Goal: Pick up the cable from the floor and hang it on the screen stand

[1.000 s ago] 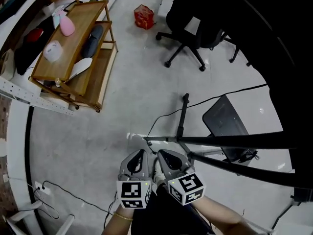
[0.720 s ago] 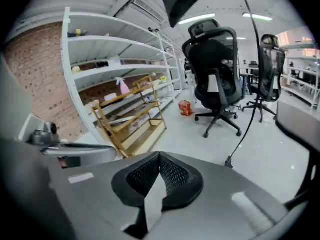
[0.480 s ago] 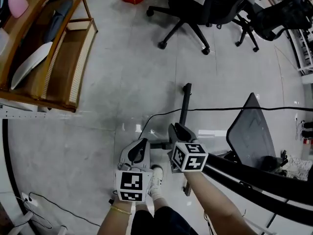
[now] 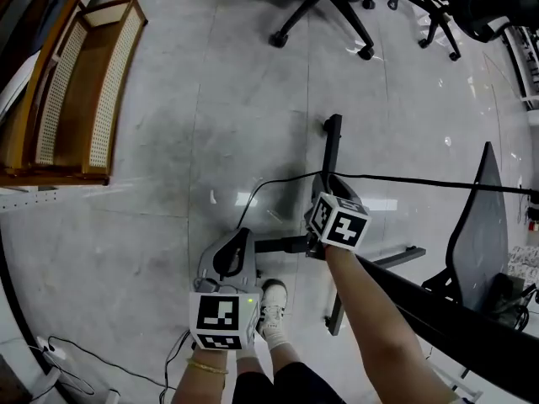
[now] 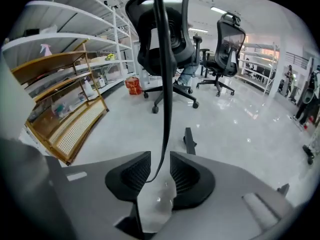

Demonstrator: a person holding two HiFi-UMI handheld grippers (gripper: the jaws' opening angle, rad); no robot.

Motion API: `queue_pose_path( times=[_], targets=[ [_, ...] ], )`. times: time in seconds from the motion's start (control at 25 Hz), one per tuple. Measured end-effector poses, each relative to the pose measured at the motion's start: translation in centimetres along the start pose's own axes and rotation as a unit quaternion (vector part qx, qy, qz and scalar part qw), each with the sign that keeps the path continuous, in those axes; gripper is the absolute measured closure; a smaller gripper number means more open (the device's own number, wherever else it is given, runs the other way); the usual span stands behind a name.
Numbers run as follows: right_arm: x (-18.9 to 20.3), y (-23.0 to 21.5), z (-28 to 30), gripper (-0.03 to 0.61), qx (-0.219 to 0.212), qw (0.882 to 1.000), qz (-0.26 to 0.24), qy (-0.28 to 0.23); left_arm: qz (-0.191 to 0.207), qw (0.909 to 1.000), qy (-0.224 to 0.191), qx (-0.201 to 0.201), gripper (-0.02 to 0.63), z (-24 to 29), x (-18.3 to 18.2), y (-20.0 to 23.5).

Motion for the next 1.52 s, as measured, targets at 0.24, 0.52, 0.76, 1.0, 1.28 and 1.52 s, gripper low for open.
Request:
queue_pose_path(
  times=[0.24, 0.52, 0.76, 1.0, 1.28, 1.52],
  targets=[
    [-1.2, 0.1, 1.0, 0.548, 0.014, 1.0, -0.023, -0.009, -0.001, 0.9999, 0.012, 0.004, 0.606, 0.2, 0.9, -0.7],
    [0.5, 1.9, -1.4, 0.557, -0.012, 0.999, -0.045, -0.018, 0.0, 0.9998, 0.004, 0.019, 0.606, -1.0, 0.1, -2.0],
    [3.1, 4.9, -7.4, 0.557, -0.051, 0.996, -0.057, -0.04, 0.023, 0.9991, -0.012, 0.034, 0.606, -5.0, -0.9, -3.6],
    [3.5, 9.8, -19.1, 0.558, -0.153, 0.98, -0.085, -0.093, 0.052, 0.9982, -0.025, 0.016, 0.606, -12.8, -2.1, -5.0],
    [2.5, 13.5, -34.5, 0.558, -0.181, 0.97, -0.085, -0.139, 0.043, 0.9981, -0.041, 0.016, 0.606, -22.8, -5.4, -6.4],
    [3.5, 11.5, -48.5, 0.561, -0.137, 0.982, -0.096, -0.082, 0.029, 0.9968, -0.066, 0.035, 0.606, -30.0, -9.9, -11.5]
  ],
)
Point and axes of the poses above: the fingertips, and each gripper's own axes: z forward along the fingers, y to its left, x out of its underside, the point moved 9 cm from there along -z, backward along the fingers, and after that the axes turned 2 degrees about y, right-handed, at the moved point
